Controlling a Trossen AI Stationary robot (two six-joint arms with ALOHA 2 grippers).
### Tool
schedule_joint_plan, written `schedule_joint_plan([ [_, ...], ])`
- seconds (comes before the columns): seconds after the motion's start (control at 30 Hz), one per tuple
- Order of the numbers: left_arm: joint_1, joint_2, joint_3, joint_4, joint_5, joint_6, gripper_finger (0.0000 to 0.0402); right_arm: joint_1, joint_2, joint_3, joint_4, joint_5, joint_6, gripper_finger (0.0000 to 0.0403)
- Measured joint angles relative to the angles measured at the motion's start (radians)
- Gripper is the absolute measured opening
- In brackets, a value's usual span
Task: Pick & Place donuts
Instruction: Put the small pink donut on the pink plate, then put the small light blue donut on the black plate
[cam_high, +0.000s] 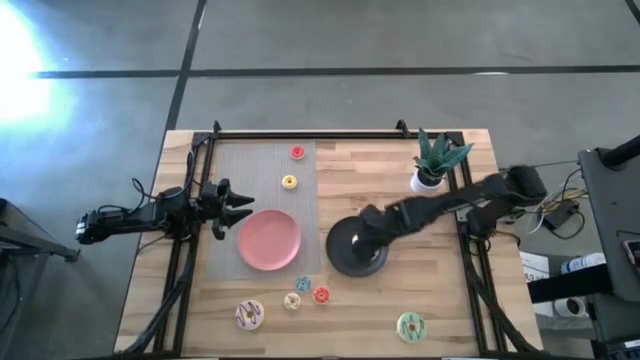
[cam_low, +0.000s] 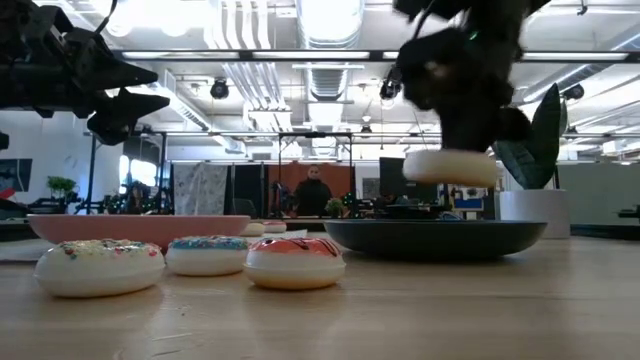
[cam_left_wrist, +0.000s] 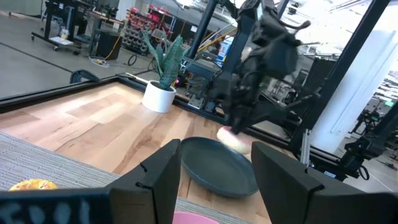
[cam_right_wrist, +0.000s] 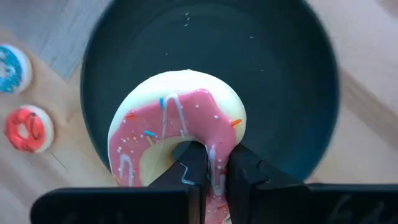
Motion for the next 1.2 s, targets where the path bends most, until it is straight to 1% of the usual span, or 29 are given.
schedule_joint_plan([
  [0.1, 0.000, 0.000, 0.000, 0.000, 0.000, 0.000, 0.0171, -0.011, 0.053, 0.027, -0.011, -0.042, -0.068, 0.0024],
  [0.2, 0.000, 0.000, 0.000, 0.000, 0.000, 0.000, 0.0171, -0.010, 0.088, 0.051, -0.007, -0.066, -0.088, 0.0024],
  [0.4, 0.000, 0.000, 0.000, 0.000, 0.000, 0.000, 0.0171, -0.008, 0.143, 0.039, -0.012, -0.098, -0.083, 0.0026],
  [0.47, 0.000, 0.000, 0.000, 0.000, 0.000, 0.000, 0.0171, -0.008, 0.154, 0.037, -0.003, -0.119, -0.074, 0.0034],
  [0.57, 0.000, 0.000, 0.000, 0.000, 0.000, 0.000, 0.0171, -0.003, 0.160, 0.034, -0.007, -0.138, -0.072, 0.0063],
  [0.7, 0.000, 0.000, 0.000, 0.000, 0.000, 0.000, 0.0171, 0.018, 0.145, 0.034, -0.009, -0.138, -0.064, 0.0122],
  [0.8, 0.000, 0.000, 0.000, 0.000, 0.000, 0.000, 0.0171, 0.034, 0.130, 0.034, -0.017, -0.106, -0.051, 0.0167],
  [0.9, 0.000, 0.000, 0.000, 0.000, 0.000, 0.000, 0.0171, 0.046, 0.110, 0.034, -0.022, -0.080, -0.045, 0.0201],
  [1.03, 0.000, 0.000, 0.000, 0.000, 0.000, 0.000, 0.0171, 0.068, 0.053, 0.034, -0.061, -0.062, -0.010, 0.0225],
  [1.13, 0.000, 0.000, 0.000, 0.000, 0.000, 0.000, 0.0171, 0.100, 0.008, 0.034, -0.136, -0.059, 0.014, 0.0232],
  [1.2, 0.000, 0.001, 0.000, 0.000, 0.000, 0.000, 0.0171, 0.143, -0.019, 0.032, -0.187, -0.064, 0.029, 0.0232],
])
